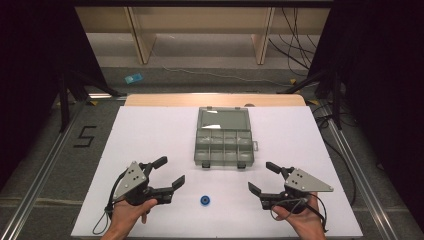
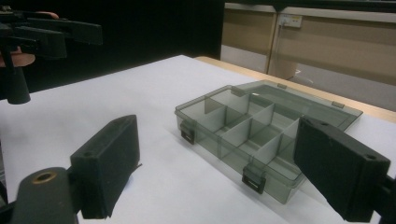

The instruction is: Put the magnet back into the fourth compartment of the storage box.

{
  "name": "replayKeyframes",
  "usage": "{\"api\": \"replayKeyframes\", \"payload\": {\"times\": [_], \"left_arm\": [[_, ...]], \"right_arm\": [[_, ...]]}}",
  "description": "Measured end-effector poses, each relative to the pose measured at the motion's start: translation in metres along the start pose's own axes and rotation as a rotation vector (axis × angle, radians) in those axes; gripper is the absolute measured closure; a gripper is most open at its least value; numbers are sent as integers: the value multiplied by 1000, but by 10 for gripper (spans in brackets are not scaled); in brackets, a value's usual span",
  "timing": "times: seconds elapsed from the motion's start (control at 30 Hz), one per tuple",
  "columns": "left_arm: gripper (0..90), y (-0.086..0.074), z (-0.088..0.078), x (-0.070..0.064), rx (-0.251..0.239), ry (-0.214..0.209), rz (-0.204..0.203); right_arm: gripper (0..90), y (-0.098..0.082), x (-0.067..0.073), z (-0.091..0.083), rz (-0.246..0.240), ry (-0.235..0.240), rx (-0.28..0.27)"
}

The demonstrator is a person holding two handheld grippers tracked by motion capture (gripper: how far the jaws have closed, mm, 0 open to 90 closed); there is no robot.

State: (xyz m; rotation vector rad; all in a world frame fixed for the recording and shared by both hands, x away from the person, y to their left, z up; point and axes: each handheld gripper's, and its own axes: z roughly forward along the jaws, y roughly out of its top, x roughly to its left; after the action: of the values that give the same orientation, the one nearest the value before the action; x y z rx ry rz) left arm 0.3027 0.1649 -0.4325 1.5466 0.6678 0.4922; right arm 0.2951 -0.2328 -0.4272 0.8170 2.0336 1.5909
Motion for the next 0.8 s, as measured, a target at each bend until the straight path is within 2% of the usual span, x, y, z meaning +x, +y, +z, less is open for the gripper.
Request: {"api": "replayKeyframes", "payload": {"times": [0.03, 0.1, 0.23, 0.43, 0.47, 0.5, 0.6, 0.63, 0.7, 0.8], "left_arm": [[164, 0, 0, 0, 4, 3, 1], [164, 0, -1, 0, 12, 9, 2], [164, 0, -1, 0, 6, 6, 2], [164, 0, 0, 0, 0, 0, 1], [164, 0, 0, 0, 0, 0, 1], [164, 0, -1, 0, 11, 9, 2], [164, 0, -1, -1, 13, 11, 2], [164, 0, -1, 0, 12, 10, 2], [164, 0, 0, 0, 12, 9, 4], [164, 0, 0, 0, 13, 9, 3]], "right_arm": [[157, 1, -1, -1, -13, -8, 8], [157, 0, 0, 0, -8, 6, 7], [158, 1, 1, -1, -17, -7, 18], [158, 2, 2, 2, -20, 14, 22], [158, 2, 1, 3, -36, 25, 16], [158, 2, 4, 2, -29, 25, 50], [158, 3, 6, 6, -34, 42, 46], [158, 5, 6, 4, -41, 38, 68], [158, 5, 6, 8, -55, 39, 47], [158, 6, 8, 9, -61, 35, 67]]}}
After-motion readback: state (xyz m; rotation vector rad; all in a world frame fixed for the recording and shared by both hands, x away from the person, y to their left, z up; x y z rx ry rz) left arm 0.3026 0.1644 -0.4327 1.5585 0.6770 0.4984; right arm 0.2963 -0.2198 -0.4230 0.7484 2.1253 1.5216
